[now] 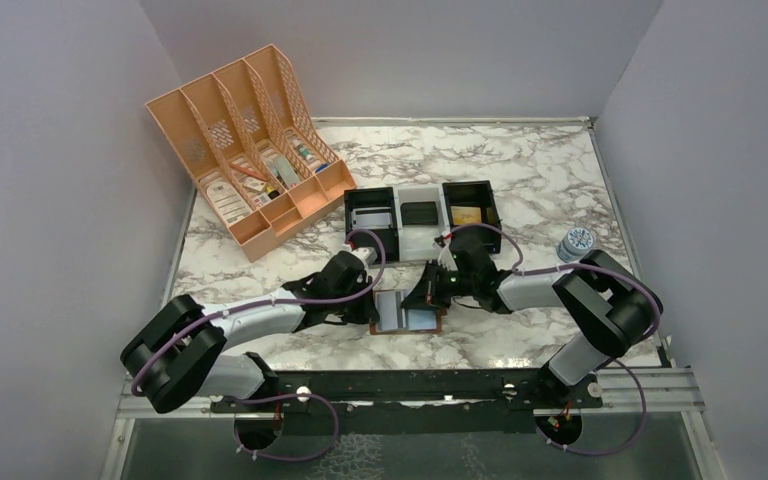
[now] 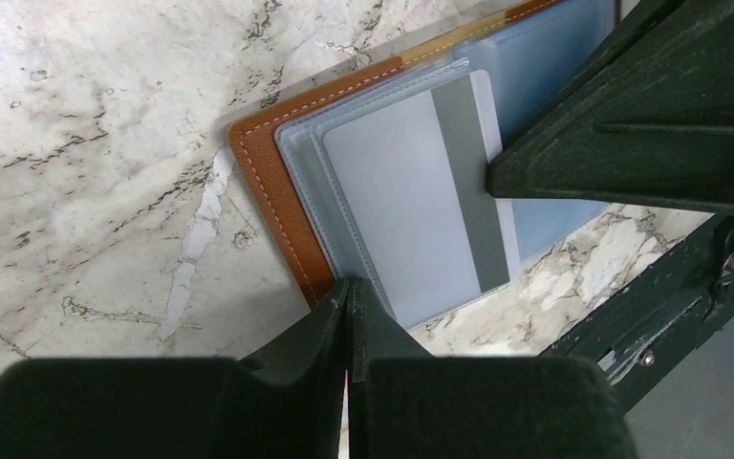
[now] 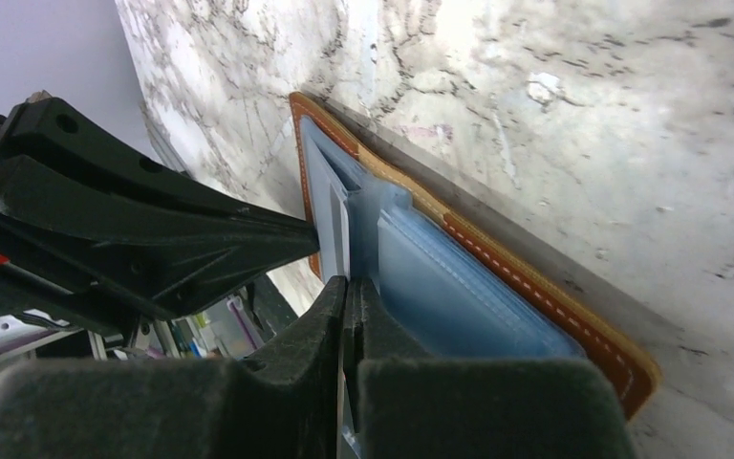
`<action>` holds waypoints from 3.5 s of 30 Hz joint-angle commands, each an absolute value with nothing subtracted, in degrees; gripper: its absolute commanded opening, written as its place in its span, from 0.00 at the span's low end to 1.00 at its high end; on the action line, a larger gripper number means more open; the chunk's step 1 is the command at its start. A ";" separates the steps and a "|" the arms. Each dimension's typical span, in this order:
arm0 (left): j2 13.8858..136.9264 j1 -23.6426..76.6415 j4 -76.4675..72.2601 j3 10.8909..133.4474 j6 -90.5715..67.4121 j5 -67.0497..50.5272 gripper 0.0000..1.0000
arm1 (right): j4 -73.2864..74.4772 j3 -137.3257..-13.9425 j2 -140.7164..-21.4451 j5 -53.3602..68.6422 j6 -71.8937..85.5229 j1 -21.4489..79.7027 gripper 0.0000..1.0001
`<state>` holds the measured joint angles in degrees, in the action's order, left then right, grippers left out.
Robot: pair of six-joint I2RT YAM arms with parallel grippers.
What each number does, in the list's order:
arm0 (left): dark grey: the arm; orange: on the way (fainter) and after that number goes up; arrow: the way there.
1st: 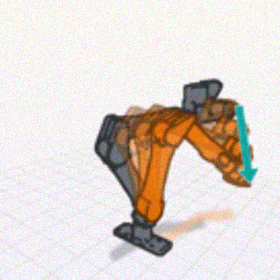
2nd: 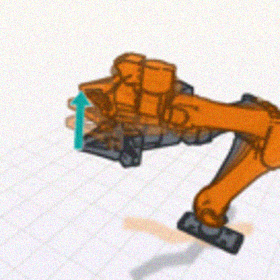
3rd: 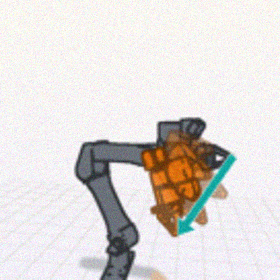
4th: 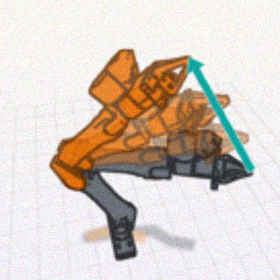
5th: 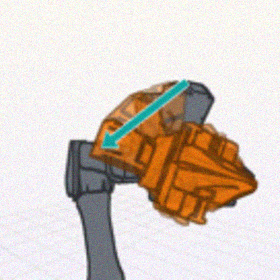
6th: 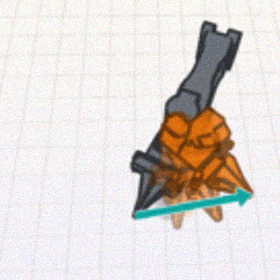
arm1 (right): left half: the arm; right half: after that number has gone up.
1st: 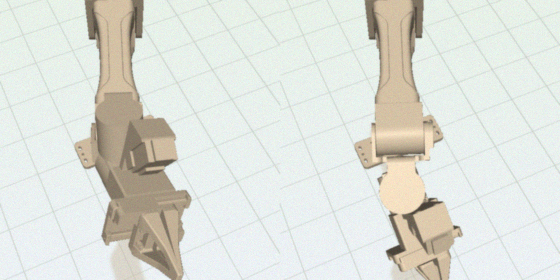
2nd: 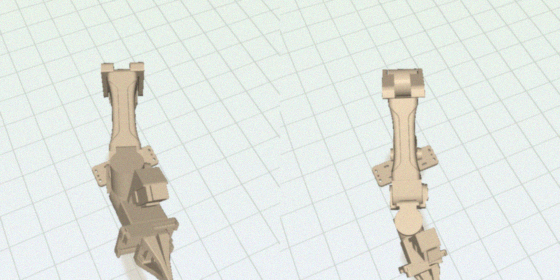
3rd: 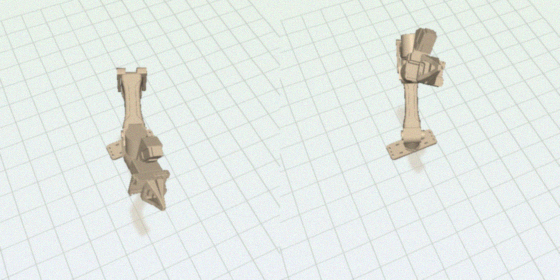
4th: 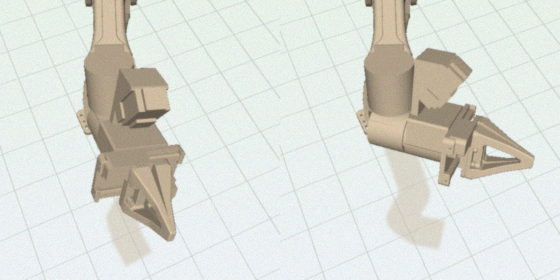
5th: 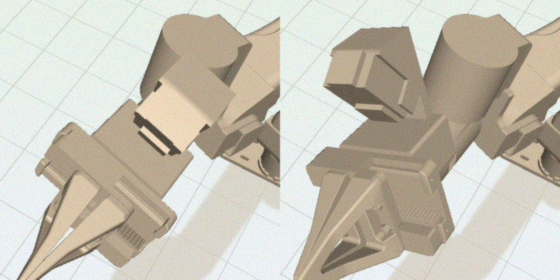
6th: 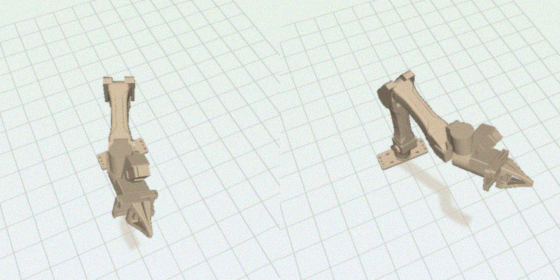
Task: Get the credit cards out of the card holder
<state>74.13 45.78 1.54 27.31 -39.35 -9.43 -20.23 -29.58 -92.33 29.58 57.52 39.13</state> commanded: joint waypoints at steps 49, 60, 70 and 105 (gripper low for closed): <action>69.99 49.17 1.65 34.01 -38.49 -8.40 0.32 | -23.74 -24.53 -93.94 41.07 53.38 31.55 0.01; 80.08 51.77 -0.26 36.53 -38.56 -7.09 0.34 | -23.12 -24.43 -93.04 40.51 53.14 31.55 0.01; 82.25 51.77 7.29 35.45 -36.59 0.04 0.21 | -18.89 -25.17 -89.67 39.37 51.90 31.55 0.01; 82.60 51.88 6.75 35.95 -37.16 -2.24 0.13 | -22.26 -21.05 -90.59 29.05 58.27 34.18 0.24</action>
<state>82.15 51.75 3.40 36.23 -37.71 -3.38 -26.52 -22.52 -92.05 36.01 59.27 33.71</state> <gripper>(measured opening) 0.130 0.242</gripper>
